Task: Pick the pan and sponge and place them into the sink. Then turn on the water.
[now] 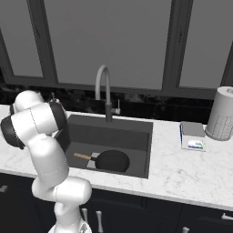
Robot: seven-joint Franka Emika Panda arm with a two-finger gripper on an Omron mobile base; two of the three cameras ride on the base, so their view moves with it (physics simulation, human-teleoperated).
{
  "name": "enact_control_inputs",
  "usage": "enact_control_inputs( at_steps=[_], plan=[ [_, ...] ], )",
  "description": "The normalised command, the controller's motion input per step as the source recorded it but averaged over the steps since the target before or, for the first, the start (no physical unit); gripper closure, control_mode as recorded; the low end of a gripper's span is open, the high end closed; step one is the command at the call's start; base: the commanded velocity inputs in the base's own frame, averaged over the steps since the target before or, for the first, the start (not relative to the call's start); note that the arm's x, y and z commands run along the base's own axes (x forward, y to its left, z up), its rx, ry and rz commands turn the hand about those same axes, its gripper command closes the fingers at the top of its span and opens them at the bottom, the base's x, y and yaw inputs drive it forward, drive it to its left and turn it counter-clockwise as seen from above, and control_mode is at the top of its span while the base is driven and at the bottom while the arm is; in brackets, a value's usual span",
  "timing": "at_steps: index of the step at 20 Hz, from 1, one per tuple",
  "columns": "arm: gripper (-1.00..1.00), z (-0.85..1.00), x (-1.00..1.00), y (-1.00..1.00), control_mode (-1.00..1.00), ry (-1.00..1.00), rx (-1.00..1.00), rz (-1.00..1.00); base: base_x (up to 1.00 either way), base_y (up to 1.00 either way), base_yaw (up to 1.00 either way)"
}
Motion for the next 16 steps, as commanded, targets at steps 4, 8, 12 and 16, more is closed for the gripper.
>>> enact_control_inputs(
  at_steps=[4,8,12,16],
  plan=[
    [-1.0,-0.24,0.21,0.13,-1.0,0.0,0.0,0.0,0.0,0.0,0.0],
    [-1.0,-0.2,0.2,0.06,-1.0,0.01,0.0,0.0,0.0,0.0,0.0],
    [-1.0,-0.22,0.18,0.0,-1.0,0.01,0.0,0.0,0.0,0.0,0.0],
    [-1.0,-0.28,0.14,0.0,-1.0,0.01,0.0,0.0,0.0,0.0,0.0]
  ],
)
